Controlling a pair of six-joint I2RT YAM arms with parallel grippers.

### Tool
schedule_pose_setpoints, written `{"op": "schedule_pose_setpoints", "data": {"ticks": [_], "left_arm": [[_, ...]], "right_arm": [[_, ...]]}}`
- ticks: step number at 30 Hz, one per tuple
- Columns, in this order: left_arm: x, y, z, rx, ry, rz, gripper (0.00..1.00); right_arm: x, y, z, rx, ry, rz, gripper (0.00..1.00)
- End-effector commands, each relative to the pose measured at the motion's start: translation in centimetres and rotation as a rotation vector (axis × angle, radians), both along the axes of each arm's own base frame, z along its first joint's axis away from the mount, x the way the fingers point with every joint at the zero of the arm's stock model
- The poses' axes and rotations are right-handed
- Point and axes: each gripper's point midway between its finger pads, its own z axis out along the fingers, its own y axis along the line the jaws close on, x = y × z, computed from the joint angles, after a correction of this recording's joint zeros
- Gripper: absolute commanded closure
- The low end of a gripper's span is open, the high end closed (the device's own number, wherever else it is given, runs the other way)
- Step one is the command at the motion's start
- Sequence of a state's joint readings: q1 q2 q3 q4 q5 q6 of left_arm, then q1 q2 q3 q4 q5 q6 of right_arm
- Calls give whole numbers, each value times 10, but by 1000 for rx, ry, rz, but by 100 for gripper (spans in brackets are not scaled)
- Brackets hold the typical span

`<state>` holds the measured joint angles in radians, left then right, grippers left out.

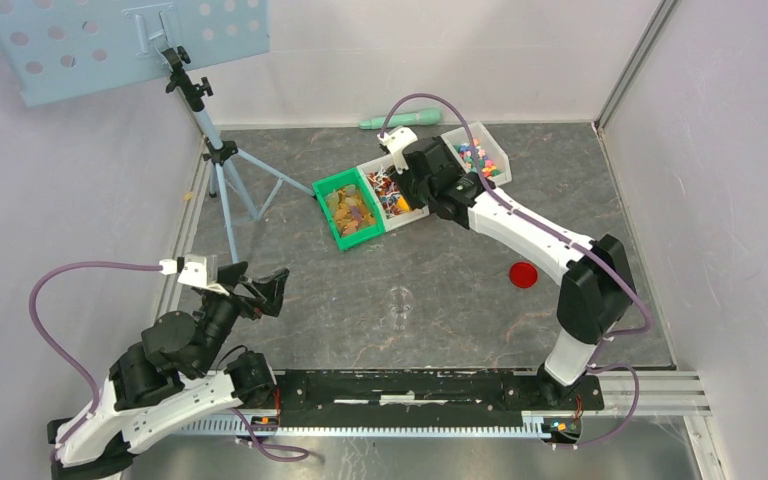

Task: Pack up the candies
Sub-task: Scoop the fake candies from the storage box.

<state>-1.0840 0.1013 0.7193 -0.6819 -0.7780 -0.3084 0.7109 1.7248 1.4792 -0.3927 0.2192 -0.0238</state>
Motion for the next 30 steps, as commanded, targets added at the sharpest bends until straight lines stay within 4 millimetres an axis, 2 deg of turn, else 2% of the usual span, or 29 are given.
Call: {"op": "schedule_pose_setpoints", "data": {"ticks": [1,12,18,30], "left_arm": [[4,1,6,26,-25,22,0],[6,-2,2,53,-12,20,0],[7,-1,2,49,-10,28,0],[7,0,2,48,-10,34,0]], "right_arm": [[17,0,14,42,-24,-34,100],[38,19,-15,58,-36,9,100],[28,8,-41,58,-41,0,100],[13,-2,-56,123,-124,12,100]]}}
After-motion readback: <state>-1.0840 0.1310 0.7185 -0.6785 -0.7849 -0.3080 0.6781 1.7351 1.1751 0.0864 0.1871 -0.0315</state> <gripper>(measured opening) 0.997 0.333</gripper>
